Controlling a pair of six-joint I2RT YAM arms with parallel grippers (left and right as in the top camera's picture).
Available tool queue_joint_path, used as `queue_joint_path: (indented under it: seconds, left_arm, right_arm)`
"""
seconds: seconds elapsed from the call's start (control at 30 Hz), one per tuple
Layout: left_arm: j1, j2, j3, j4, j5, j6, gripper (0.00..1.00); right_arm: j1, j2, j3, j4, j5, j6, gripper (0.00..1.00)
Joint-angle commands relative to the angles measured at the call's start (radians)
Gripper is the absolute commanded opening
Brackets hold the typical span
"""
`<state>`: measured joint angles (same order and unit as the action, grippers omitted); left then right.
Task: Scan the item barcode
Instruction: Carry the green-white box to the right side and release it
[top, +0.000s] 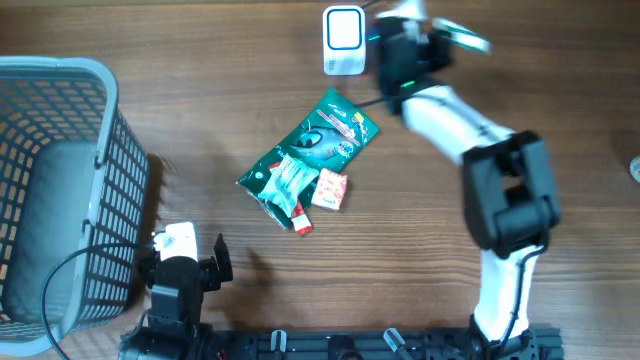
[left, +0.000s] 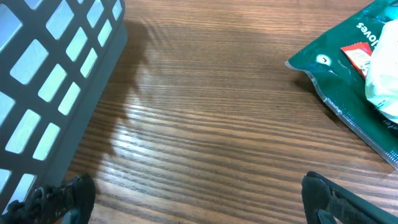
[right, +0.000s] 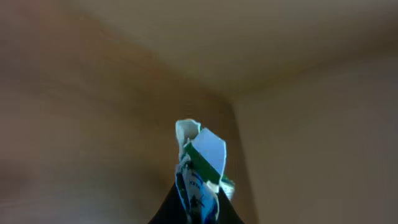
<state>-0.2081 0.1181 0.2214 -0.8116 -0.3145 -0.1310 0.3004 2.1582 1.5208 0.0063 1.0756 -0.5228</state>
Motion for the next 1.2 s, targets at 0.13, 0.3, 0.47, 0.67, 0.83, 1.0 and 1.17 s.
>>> queue_joint_path:
  seconds: [0.13, 0.3, 0.47, 0.67, 0.83, 1.0, 1.17]
  left_arm:
    - [0.005, -0.007, -0.012, -0.001, 0.008, 0.019, 1.0]
    - [0.005, -0.007, -0.012, -0.001, 0.008, 0.019, 1.0]
    - [0.005, -0.007, -0.012, -0.001, 0.008, 0.019, 1.0]
    - [0.005, -0.007, -0.012, -0.001, 0.008, 0.019, 1.0]
    - [0.005, -0.007, -0.012, -0.001, 0.008, 0.019, 1.0]
    - [0.006, -0.007, -0.012, -0.001, 0.008, 0.019, 1.0]
    - [0.005, -0.007, -0.012, -0.001, 0.008, 0.019, 1.0]
  right_arm:
    - [-0.423, -0.009, 0.007, -0.406, -0.307, 0.422, 0.04]
    - [-0.595, -0.009, 0.007, -0.407, -0.398, 0.48, 0.07]
    - [-0.676, -0.026, 0.009, -0.424, -0.4, 0.618, 0.61]
    - [-0.666, -0.206, 0.143, -0.609, -0.813, 0.721, 1.0]
    - [-0.652, -0.367, 0.161, -0.816, -1.439, 0.919, 0.99]
    - [-0.504, -0.365, 0.095, -1.066, -1.612, 0.941, 0.99]
    - [-0.301, -0.365, -0.074, -1.079, -1.588, 0.962, 1.0]
